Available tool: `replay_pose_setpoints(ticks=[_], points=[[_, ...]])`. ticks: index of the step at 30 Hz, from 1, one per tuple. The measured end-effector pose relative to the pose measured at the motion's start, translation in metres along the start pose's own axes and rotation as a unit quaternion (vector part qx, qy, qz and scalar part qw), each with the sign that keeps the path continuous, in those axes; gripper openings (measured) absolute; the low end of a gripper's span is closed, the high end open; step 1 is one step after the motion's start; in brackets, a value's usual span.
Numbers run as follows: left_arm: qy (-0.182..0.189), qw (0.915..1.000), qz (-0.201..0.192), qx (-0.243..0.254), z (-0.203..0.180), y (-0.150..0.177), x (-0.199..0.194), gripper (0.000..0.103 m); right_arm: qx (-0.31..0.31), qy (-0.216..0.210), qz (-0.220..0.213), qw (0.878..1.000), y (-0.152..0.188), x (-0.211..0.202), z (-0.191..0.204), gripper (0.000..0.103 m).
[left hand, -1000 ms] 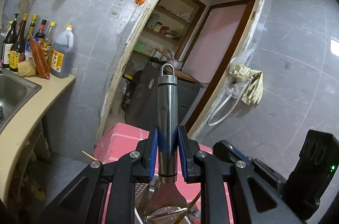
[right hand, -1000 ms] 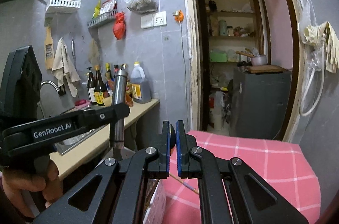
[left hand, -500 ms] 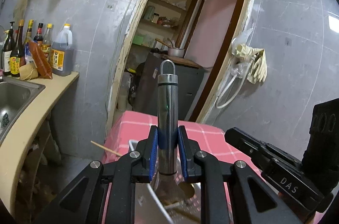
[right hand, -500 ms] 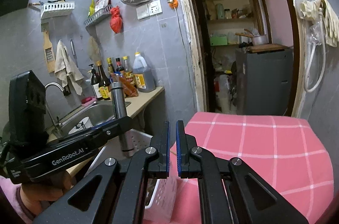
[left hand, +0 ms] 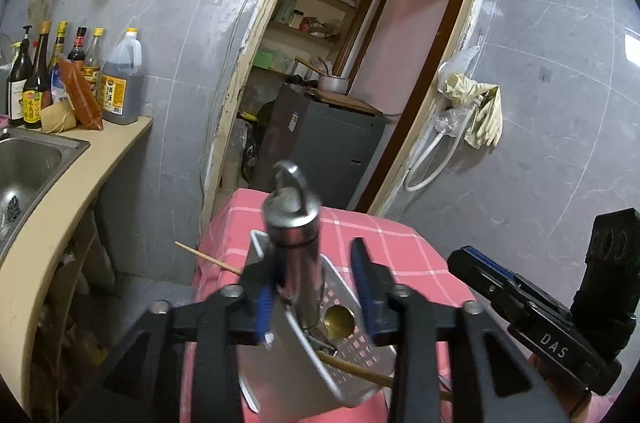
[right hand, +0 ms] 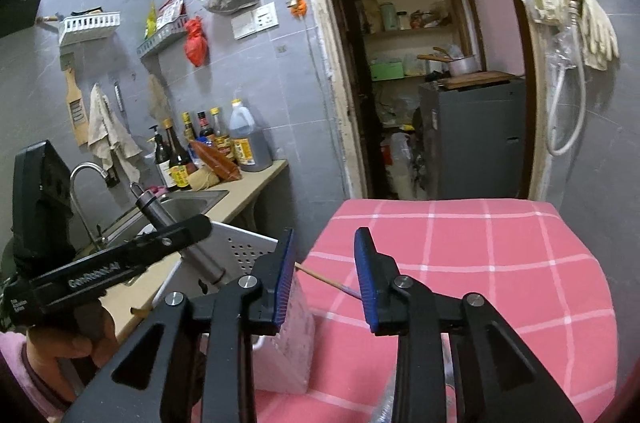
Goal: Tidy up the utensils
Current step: 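Lower the peeler into the holder and open both grippers, then move the left gripper to the utensils and grasp a silver spoon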
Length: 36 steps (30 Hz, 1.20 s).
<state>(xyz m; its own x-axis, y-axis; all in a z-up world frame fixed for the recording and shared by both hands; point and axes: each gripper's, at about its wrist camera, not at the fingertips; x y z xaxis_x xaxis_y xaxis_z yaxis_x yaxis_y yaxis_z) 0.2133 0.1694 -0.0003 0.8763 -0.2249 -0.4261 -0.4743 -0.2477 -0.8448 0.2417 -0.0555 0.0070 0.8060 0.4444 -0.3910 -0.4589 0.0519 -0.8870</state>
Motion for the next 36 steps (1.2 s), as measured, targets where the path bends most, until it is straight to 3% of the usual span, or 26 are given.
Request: replay_pose_setpoints(ticks=[8, 19, 23, 27, 29, 36], points=[[-0.025, 0.9989, -0.014, 0.036, -0.022, -0.002, -0.019, 0.069, 0.019, 0.035, -0.021, 0.999, -0.004, -0.034, -0.019, 0.058], [-0.070, 0.9938, -0.047, 0.073, -0.059, 0.007, -0.049, 0.097, 0.017, 0.082, -0.050, 0.995, -0.008, -0.081, -0.041, 0.080], [-0.091, 0.9907, -0.058, 0.082, -0.073, 0.016, -0.060, 0.102, 0.006, 0.092, -0.054, 0.994, -0.004, -0.098, -0.049, 0.090], [-0.107, 0.9882, -0.071, 0.083, -0.087, 0.030, -0.073, 0.102, -0.007, 0.099, -0.049, 0.994, 0.002, -0.110, -0.059, 0.092], [-0.118, 0.9864, -0.076, 0.085, -0.095, 0.037, -0.077, 0.102, -0.012, 0.101, -0.044, 0.994, 0.003, -0.114, -0.064, 0.099], [-0.141, 0.9829, -0.082, 0.085, -0.119, 0.060, -0.086, 0.102, -0.022, 0.092, -0.026, 0.995, 0.010, -0.122, -0.085, 0.100]])
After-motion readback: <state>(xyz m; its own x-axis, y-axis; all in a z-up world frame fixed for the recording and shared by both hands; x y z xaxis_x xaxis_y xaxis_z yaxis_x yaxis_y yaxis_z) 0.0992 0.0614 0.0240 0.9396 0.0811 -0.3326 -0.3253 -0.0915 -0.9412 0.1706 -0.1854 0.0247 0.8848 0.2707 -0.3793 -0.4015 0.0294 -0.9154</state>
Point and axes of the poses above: each gripper's, at about its wrist camera, not at the fingertips, and x roughly the way its jaws point, z to its left, y to its underside, and after that the axes turned 1 degree about x, right-handed
